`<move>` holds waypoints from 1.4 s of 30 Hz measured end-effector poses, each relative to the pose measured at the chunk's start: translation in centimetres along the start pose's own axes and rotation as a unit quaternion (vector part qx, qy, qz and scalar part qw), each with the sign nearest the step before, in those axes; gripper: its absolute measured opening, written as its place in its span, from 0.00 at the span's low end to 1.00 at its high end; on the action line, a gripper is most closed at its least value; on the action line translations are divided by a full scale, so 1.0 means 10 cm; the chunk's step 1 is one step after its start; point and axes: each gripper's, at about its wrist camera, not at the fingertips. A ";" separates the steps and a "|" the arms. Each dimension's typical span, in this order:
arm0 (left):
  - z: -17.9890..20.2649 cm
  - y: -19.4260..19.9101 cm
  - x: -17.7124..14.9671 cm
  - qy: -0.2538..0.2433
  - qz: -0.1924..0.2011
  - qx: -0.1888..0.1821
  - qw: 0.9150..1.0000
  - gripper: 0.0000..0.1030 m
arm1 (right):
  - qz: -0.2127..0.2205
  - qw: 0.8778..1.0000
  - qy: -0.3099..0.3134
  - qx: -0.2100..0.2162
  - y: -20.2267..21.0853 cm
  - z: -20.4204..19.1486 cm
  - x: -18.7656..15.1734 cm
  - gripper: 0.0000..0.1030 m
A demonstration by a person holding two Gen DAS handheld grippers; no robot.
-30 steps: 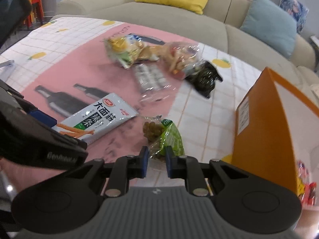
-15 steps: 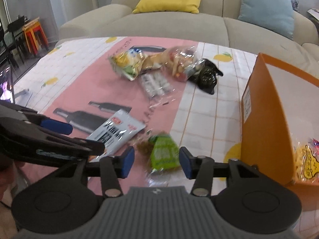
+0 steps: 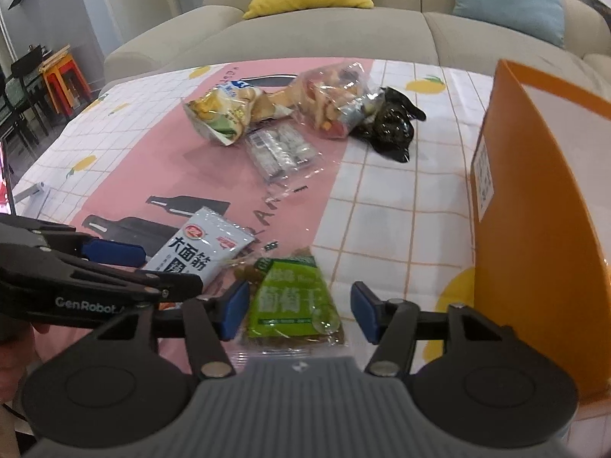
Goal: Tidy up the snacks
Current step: 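Grasp the white spicy-strip packet with left gripper while right grasps the green raisin bag, then carry the spicy-strip packet and raisin bag over the box and lower them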
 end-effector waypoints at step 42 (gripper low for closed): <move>0.22 0.58 0.24 -0.002 0.063 0.023 0.998 0.52 | 0.017 0.999 -0.029 -0.005 0.45 -0.05 0.17 0.37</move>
Point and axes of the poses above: each gripper's, at about its wrist camera, not at the fingertips, and y roughly against the way its jaws point, z to its right, x to its top, and after that the axes turned 15 degrees about -y, right-handed
